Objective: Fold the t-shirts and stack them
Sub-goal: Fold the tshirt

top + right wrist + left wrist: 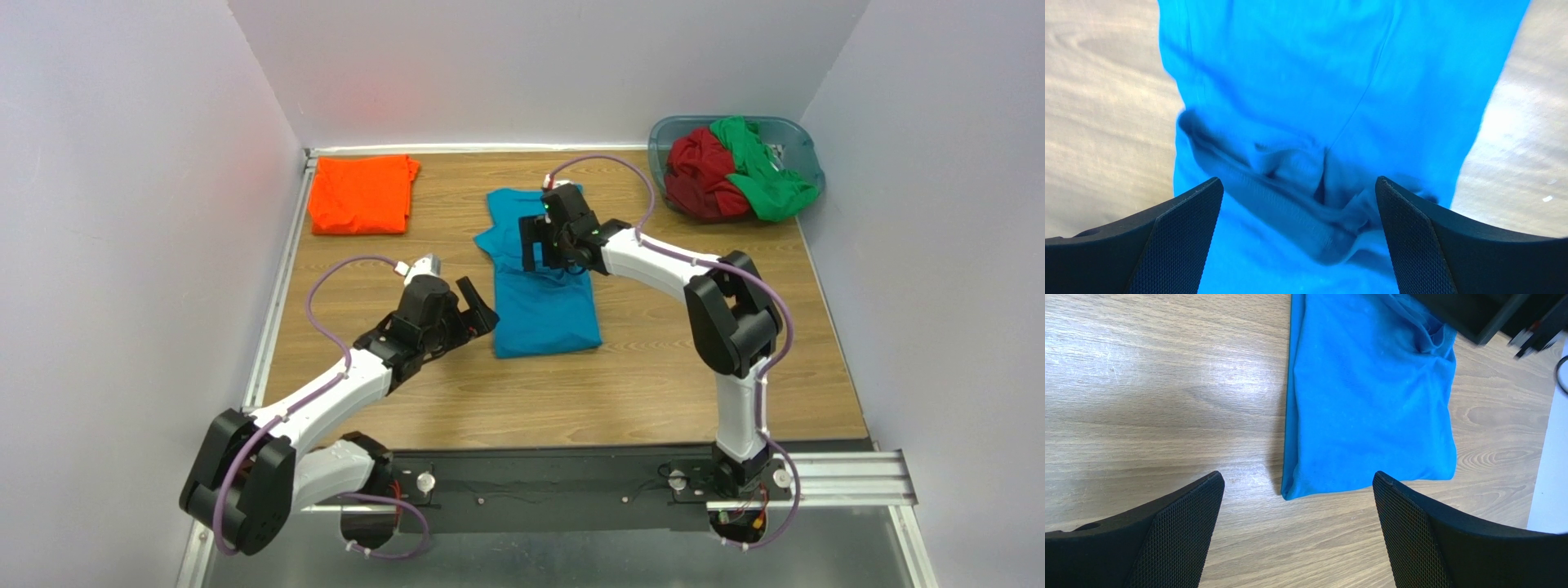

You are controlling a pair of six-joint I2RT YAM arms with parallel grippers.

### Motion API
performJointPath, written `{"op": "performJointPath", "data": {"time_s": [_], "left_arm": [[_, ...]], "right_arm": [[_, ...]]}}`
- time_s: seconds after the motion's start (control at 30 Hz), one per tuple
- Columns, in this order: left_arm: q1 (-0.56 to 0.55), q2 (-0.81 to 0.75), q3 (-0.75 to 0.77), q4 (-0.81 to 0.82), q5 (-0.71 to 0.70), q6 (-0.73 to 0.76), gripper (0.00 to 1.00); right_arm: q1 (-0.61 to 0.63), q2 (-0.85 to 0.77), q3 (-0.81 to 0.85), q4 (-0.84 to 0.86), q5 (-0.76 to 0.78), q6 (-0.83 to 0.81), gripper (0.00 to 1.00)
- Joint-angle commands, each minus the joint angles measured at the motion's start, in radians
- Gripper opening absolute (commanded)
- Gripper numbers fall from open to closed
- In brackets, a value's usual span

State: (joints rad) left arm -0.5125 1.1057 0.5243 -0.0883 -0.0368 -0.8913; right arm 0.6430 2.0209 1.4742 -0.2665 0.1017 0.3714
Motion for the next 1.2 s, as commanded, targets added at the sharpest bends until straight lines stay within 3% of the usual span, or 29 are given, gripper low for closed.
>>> {"op": "performJointPath", "data": {"time_s": [0.0,0.17,0.33,0.53,0.8,1.07,1.17], "left_arm": [[-0.001,-0.026,-0.009,0.009,0.018,-0.012,0.98],[-0.001,-0.018,-0.017,0.016,0.026,-0.017,0.98],[-0.011,0.020,-0.021,0.054,0.032,-0.023,0.98],[-0.043,0.091,-0.026,0.106,0.072,-0.038,0.98],[-0.066,0.204,-0.020,0.173,0.094,-0.041,0.65],[-0.067,0.266,-0.020,0.196,0.109,-0.032,0.47],[-0.073,0.275,-0.035,0.203,0.112,-0.035,0.44]], "right_arm": [[-0.014,0.009,0.048,0.006,0.069,-0.025,1.00],[-0.014,-0.132,-0.032,0.004,0.127,0.009,1.00],[-0.016,-0.306,-0.217,0.004,0.181,0.112,1.00],[-0.019,-0.503,-0.380,0.004,0.133,0.185,1.00],[-0.020,-0.668,-0.575,0.004,0.112,0.238,1.00],[-0.022,-0.809,-0.713,0.004,0.096,0.284,1.00],[-0.020,-0.820,-0.739,0.004,0.092,0.291,1.00]]}}
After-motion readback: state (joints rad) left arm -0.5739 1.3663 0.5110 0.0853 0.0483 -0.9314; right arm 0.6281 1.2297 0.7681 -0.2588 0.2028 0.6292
